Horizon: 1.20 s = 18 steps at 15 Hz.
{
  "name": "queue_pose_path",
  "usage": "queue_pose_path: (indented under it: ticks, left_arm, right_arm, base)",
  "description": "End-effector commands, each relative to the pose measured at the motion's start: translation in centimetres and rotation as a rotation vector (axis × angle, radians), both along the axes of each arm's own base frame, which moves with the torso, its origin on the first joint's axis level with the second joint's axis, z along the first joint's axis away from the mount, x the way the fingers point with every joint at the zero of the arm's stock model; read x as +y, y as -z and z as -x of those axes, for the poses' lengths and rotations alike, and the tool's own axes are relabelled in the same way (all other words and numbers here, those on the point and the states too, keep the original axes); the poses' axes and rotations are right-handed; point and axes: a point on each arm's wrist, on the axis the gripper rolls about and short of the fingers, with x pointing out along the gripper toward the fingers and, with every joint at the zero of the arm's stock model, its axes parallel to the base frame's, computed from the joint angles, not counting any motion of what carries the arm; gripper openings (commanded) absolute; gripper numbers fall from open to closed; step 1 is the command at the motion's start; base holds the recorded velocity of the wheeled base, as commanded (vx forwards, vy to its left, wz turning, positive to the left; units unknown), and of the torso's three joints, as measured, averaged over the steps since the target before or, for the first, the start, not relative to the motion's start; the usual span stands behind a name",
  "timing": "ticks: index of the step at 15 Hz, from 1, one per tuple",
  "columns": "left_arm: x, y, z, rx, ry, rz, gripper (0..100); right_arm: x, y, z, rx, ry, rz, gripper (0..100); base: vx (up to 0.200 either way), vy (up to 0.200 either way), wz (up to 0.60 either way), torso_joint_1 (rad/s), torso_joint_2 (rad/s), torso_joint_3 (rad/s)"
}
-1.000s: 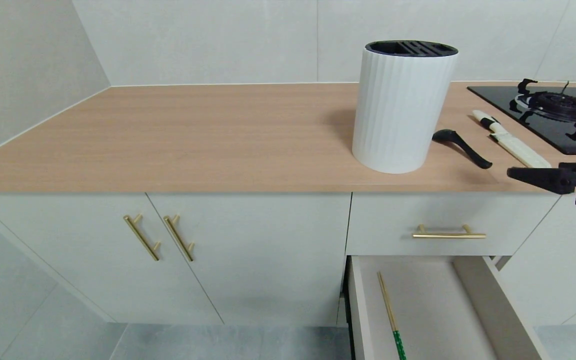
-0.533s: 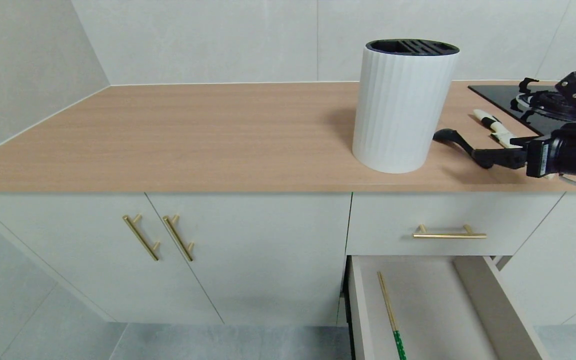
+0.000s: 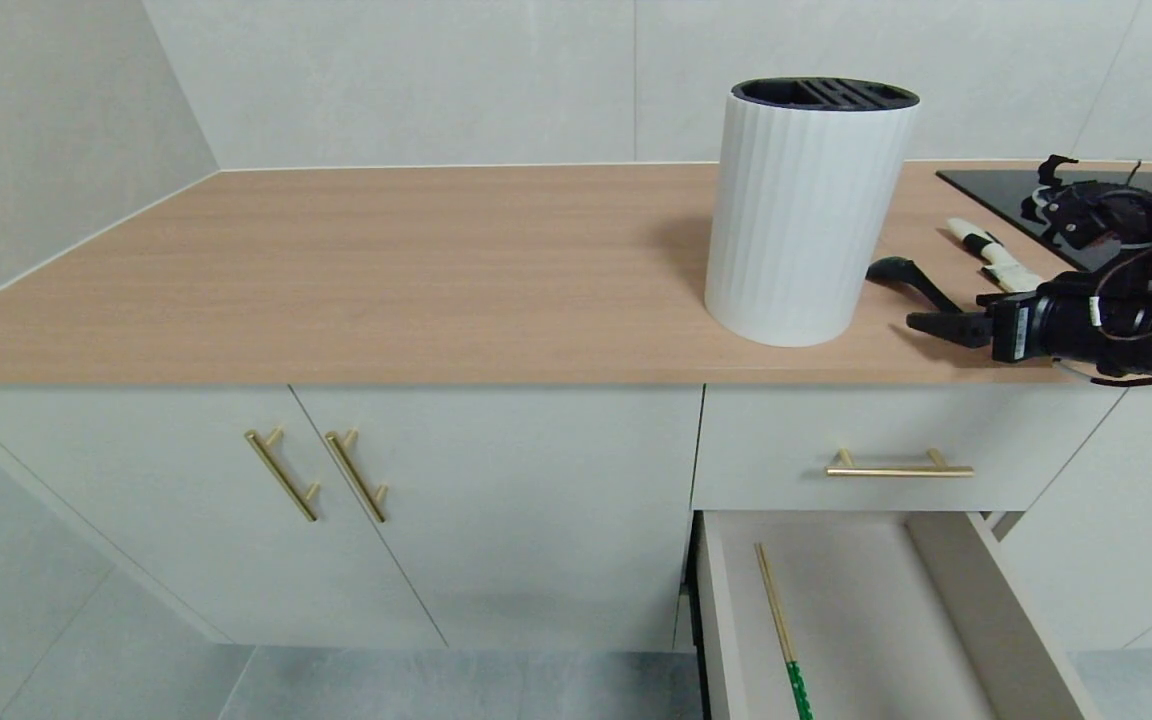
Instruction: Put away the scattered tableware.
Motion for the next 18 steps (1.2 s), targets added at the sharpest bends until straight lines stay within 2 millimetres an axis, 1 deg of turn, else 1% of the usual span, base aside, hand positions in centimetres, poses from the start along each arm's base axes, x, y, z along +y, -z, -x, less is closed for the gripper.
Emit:
queue_pose_path:
  ticks: [1, 5, 6, 13, 15, 17, 18]
  left_arm:
    - [0.0, 0.0, 0.0, 0.001, 0.0, 0.0, 100]
    - [0.0, 0.0, 0.0, 0.001, 0.0, 0.0, 100]
    - [0.0, 0.0, 0.0, 0.001, 0.0, 0.0, 100]
    - [0.0, 0.0, 0.0, 0.001, 0.0, 0.0, 100]
    - [0.0, 0.0, 0.0, 0.001, 0.0, 0.0, 100]
    - [0.0, 0.0, 0.0, 0.001, 0.0, 0.0, 100]
    - [0.0, 0.0, 0.0, 0.001, 0.0, 0.0, 100]
  right_arm:
    - [0.0, 1.0, -0.9, 0.02, 0.002, -0.006, 100]
    - [0.0, 1.1, -1.1, 0.022, 0.005, -0.01, 100]
    - [0.0, 1.1, -1.1, 0.022, 0.006, -0.01, 0]
    - [0.3, 1.3, -0.9, 0.036, 0.001, -0.006, 0]
    - [0.6, 0.9, -0.7, 0.024, 0.034, 0.003, 0]
    - [1.2, 0.1, 0.4, 0.021, 0.082, -0.021, 0]
    - [1.8, -0.8, 1.8, 0.022, 0.079, -0.073, 0]
  base:
    - [0.0, 0.0, 0.0, 0.0, 0.0, 0.0]
    - [0.0, 0.0, 0.0, 0.0, 0.0, 0.0]
    - [0.0, 0.0, 0.0, 0.0, 0.0, 0.0]
    - [0.0, 0.0, 0.0, 0.0, 0.0, 0.0]
    - [0.0, 0.0, 0.0, 0.0, 0.0, 0.0]
    - [0.0, 0.0, 0.0, 0.0, 0.0, 0.0]
    - [0.0, 0.0, 0.0, 0.0, 0.0, 0.0]
